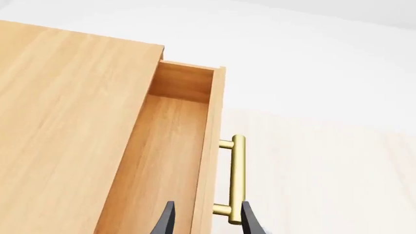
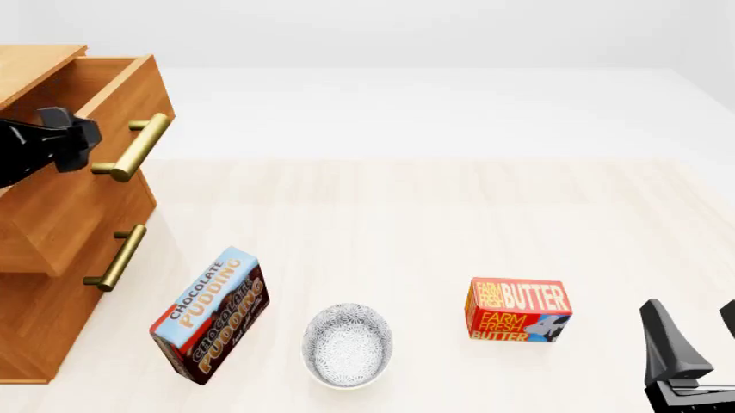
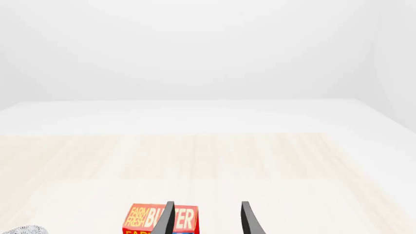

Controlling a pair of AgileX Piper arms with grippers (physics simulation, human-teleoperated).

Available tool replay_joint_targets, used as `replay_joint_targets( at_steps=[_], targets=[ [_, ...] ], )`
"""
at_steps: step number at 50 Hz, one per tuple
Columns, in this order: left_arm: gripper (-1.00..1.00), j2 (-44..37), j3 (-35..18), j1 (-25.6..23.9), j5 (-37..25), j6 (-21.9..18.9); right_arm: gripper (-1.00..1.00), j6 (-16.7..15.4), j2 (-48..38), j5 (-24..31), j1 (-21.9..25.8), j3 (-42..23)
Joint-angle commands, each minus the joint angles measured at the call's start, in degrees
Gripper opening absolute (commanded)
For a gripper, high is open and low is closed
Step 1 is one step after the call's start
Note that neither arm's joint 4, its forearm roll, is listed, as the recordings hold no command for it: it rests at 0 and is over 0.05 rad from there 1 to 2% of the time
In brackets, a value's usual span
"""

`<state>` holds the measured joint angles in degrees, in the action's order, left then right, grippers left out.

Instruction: Put the bowl in the top drawer of the cabinet.

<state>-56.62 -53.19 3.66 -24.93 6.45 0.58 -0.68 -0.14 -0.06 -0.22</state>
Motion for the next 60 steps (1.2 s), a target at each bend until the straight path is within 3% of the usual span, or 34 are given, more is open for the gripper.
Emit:
replay_joint_targets(
  at_steps=[1,28,60],
  targets=[
    [1.00,-2.34,0.11,-0.69,1.37,0.36,1.00,0.01,-0.01,0.00,-0.01,0.00],
    [1.00,-4.67,2.55,-1.63,2.13,2.14,1.00,-0.01,0.01,0.00,0.00,0.00],
    [1.00,-6.35,3.87,-8.23,1.65,7.17,1.00,0.00,0.01,0.00,0.00,0.00]
  ],
)
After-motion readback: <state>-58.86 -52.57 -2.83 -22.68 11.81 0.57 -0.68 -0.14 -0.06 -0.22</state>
